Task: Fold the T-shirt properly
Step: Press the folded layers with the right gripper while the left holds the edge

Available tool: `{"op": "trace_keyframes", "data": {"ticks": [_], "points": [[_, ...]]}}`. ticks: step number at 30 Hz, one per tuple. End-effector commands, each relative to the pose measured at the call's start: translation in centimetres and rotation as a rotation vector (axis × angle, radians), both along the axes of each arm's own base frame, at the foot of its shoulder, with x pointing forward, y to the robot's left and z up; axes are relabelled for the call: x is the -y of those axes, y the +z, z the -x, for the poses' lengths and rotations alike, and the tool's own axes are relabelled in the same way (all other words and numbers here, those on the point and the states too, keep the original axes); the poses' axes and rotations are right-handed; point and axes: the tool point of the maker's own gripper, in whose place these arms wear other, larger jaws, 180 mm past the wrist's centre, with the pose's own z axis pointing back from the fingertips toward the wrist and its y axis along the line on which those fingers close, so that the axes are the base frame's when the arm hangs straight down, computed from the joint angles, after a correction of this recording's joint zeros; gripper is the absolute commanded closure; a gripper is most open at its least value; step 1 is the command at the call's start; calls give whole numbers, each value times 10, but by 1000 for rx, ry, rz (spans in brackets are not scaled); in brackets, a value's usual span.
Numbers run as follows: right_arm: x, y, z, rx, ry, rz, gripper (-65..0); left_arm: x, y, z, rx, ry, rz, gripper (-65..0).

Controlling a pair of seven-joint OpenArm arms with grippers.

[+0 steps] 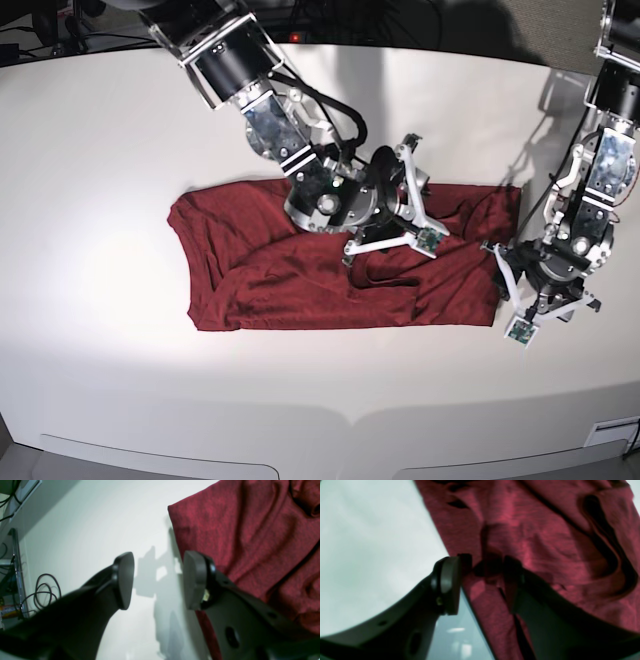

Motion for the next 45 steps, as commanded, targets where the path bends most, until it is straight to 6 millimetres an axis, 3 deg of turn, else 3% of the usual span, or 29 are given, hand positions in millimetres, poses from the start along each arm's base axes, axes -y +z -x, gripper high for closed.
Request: {"op": "trace_keyframes", "data": {"ticks": [1,6,22,25,27,40,45], "points": [[-8,16,-11,39,-1,-39,-218,-5,21,-13,66,4,-11,-309],[-10,18,-11,40,-1,-50,0,-5,21,-13,67,4,-11,-309],[-11,34,-10,47,2,-57,0,-5,21,-13,65,5,-11,-309],[-13,36,-12,66,3,-72,-197,-6,21,-13,64,5,-11,-309],[-14,39,-16,100,4,-81,-245,-5,21,-13,64,5,-10,-309],[-8,5,-35,46,-45,-12,-240,-2,20,-12,57,5,16,-309],[-13,10,-37,47,-42,-7,-24,-3,20,-12,56,5,15,-309]]}}
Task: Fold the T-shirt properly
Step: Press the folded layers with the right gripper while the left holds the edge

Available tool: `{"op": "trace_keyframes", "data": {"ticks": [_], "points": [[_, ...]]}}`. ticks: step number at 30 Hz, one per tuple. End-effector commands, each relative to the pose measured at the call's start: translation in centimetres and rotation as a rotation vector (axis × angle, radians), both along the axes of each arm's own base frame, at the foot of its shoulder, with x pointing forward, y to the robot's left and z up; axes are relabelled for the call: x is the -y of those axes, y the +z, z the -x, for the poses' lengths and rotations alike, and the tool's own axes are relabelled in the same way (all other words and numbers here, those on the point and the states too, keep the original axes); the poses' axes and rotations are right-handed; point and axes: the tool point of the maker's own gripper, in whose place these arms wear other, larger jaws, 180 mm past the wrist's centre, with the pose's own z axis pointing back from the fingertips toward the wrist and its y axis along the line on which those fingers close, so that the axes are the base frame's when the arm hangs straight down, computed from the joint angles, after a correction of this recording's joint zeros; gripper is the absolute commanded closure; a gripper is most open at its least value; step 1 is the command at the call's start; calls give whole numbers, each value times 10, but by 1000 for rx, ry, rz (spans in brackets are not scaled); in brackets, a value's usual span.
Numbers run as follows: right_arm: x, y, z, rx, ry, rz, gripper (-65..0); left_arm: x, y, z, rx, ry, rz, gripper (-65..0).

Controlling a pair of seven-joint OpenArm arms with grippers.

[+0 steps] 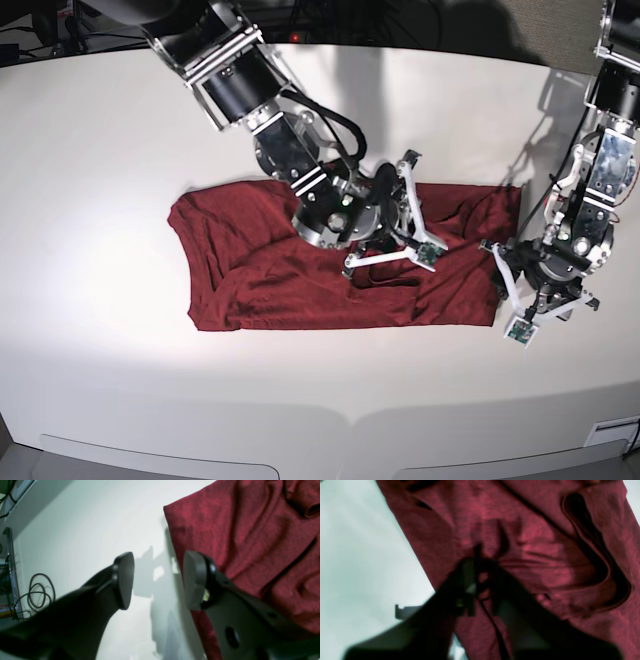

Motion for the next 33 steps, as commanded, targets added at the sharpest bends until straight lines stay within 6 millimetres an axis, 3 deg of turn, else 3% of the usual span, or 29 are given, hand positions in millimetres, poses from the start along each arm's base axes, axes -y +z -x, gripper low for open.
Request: {"op": "trace_keyframes", "data": {"ticks": [1,6,16,27,33], "points": [[-10,19,-12,40,4,-35,0,-5,21,-14,67,4,-9,-309],[-4,24,-13,50,2,7,0,-6,22,-14,68,4,-12,-309],[3,54,-19,112,-5,49,0,-6,21,-14,67,5,-12,-309],[47,30,-13,33,-15,157,0,-6,21,-13,65,6,-12,-309],[62,33,-7,9,8,174,0,-6,21,-13,64,6,-12,-309]]}}
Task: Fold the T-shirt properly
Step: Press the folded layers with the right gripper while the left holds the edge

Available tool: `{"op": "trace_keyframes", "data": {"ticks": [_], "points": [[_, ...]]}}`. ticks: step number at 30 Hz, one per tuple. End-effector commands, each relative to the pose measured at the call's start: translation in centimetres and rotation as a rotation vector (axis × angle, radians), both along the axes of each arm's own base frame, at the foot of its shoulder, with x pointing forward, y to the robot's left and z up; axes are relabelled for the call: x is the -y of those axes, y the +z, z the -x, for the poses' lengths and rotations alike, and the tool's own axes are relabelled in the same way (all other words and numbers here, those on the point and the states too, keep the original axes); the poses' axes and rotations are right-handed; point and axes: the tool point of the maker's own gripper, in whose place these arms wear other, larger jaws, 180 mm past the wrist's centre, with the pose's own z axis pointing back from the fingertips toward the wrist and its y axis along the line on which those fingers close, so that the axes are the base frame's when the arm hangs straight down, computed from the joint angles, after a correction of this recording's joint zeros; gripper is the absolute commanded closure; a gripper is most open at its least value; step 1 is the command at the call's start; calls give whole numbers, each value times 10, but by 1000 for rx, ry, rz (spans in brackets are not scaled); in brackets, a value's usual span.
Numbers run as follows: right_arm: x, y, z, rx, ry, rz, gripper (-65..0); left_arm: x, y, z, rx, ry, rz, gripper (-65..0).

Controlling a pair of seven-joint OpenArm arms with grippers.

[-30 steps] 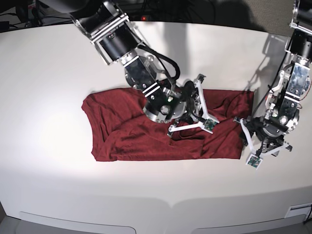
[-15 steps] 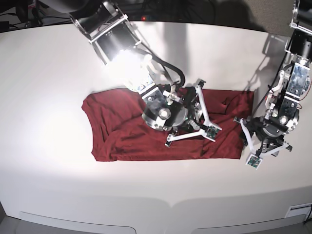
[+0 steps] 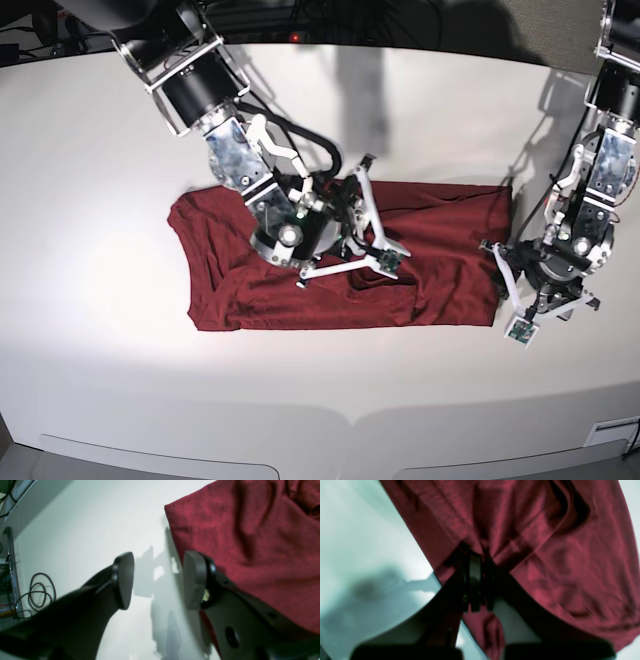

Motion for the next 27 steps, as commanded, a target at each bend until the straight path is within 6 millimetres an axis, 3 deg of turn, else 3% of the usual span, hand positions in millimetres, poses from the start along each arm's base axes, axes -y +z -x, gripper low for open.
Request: {"op": "trace_keyframes", "data": {"ticks": [1,9,13,19,21,24,27], "points": [[-9,21,-10,43,14,-48,0,-5,21,-14,67,4,-8,-309],[-8,31,-3,26,29,-74,0,-5,21,-13,66,4,-8,-309],[-5,30,-2,20,27,-56,-180,-5,19,-12,61,4,-8,-309],[7,26,-5,24,18,-36,-211,-5,13,-7,47,4,-9,-309],[0,33,-10,55,20,-86,-211,-5,14,-8,51,3,-8,-309],[-25,57,-23,159,35,-264,-214,-4,16,-9,58,1,-4,-309],[-42,80,-35,271,54,-389,-262,-2,15,-9,55,0,1,-309]]}}
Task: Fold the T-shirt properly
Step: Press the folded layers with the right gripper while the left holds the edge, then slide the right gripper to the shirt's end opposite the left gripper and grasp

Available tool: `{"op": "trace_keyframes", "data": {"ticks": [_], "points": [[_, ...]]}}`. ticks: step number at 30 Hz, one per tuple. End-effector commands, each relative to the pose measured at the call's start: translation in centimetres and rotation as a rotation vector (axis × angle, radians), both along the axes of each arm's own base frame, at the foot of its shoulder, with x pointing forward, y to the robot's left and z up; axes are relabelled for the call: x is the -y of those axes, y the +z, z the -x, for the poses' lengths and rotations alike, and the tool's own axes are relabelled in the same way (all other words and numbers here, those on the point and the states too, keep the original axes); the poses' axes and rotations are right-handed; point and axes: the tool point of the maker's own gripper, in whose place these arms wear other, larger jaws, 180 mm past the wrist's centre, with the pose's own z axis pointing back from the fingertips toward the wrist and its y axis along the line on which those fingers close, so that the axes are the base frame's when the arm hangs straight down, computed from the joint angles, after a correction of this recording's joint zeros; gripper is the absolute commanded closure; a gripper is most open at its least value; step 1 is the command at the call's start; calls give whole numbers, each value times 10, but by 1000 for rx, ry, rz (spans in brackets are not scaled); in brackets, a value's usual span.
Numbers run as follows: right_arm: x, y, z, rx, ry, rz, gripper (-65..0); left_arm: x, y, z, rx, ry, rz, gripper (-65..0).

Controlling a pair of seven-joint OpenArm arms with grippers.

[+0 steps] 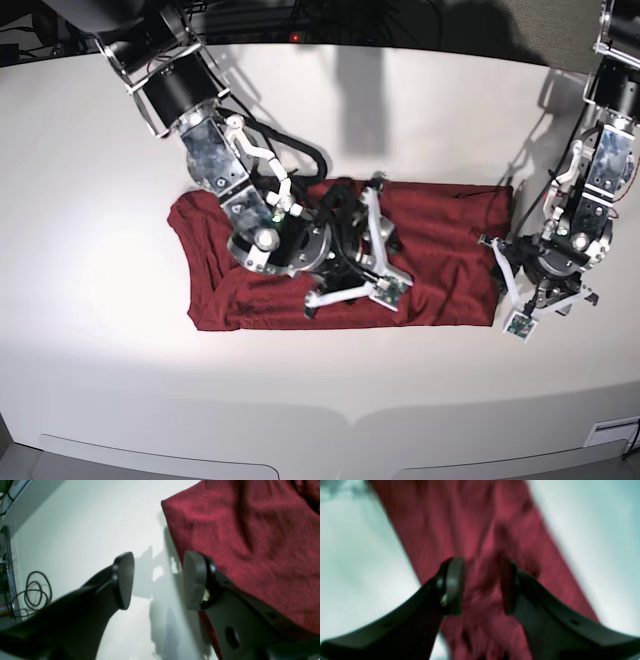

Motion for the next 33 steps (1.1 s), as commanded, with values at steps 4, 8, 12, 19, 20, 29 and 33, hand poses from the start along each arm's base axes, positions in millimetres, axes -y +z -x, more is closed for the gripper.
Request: {"op": "trace_keyframes", "data": {"ticks": [4,8,12,19,20,29,33], "points": [[-15,15,-28,67,-67,-37,-285,-2,20,-13,62,3,6,-309],[-22,-2,-60,34,-140,30,-285,-2,20,-13,62,3,7,-309],[-29,-15,-85,-29,-193,77,-284,-2,19,-13,61,3,6,-309],[-20,-39,-90,-135,-215,204,-284,-2,19,-13,60,4,5,-309],[-18,-41,-88,-152,-218,218,-284,-2,19,-13,60,4,5,-309],[-13,-50,-80,-194,-224,247,-185,-2,19,-12,59,4,5,-309],[-10,-52,-81,-192,-227,252,0,-2,19,-12,59,4,5,-309]]}}
